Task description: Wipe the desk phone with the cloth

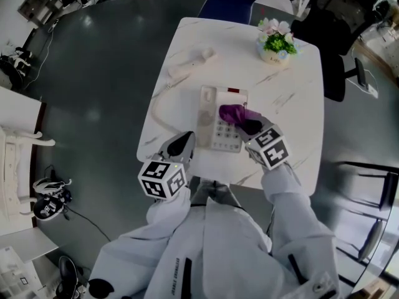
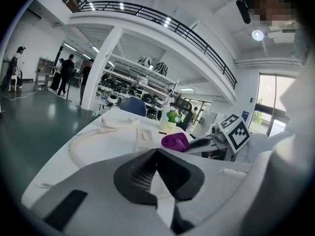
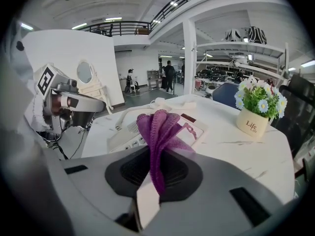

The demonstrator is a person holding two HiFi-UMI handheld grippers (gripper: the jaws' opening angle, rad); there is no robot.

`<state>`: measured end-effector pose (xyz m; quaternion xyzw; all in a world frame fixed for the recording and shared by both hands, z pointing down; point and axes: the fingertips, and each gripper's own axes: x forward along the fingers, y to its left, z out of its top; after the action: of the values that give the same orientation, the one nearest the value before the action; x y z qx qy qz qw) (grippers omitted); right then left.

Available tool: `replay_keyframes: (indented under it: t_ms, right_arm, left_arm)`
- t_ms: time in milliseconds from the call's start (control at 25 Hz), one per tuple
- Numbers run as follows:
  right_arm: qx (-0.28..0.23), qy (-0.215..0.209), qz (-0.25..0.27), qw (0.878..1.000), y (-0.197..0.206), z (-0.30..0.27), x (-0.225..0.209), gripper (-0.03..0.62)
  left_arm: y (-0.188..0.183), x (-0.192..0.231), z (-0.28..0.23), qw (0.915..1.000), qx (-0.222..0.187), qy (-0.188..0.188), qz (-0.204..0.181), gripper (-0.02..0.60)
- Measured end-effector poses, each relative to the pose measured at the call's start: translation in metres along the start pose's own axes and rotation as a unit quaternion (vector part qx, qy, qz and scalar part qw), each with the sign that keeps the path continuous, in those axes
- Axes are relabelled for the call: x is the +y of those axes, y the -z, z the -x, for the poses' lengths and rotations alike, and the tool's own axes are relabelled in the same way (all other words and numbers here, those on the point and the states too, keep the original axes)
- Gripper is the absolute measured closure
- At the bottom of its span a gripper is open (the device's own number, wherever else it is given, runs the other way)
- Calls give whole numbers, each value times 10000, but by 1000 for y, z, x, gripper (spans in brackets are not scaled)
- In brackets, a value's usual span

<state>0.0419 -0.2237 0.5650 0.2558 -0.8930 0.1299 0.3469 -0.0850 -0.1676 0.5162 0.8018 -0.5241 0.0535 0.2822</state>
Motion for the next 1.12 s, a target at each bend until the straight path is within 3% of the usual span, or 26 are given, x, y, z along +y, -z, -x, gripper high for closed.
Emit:
replay_keyframes:
  t_ms: [1120]
  right_arm:
    - [444,-607,-46,9972,39,13,53,556]
  left_arm:
    - [16,-16,23,10000,-58,-51,50,583]
